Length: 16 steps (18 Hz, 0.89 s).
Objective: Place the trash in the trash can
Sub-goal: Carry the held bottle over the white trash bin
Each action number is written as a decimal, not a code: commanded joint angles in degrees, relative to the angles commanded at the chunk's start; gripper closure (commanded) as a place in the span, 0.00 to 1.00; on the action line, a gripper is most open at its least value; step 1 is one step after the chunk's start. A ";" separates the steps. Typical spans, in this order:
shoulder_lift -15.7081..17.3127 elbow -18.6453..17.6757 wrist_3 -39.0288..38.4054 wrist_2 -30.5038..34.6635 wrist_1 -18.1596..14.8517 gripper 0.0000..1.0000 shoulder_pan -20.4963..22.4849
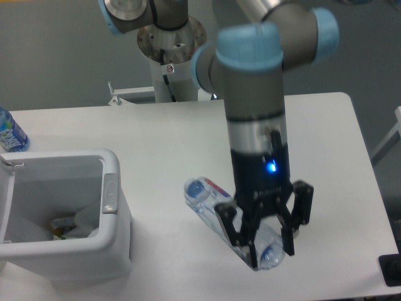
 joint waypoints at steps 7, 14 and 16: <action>1.76 -1.40 0.00 0.00 0.45 0.50 -9.14; 2.73 -7.38 0.44 0.44 0.45 0.00 -14.68; 2.90 -7.47 0.35 0.44 0.45 0.00 -15.21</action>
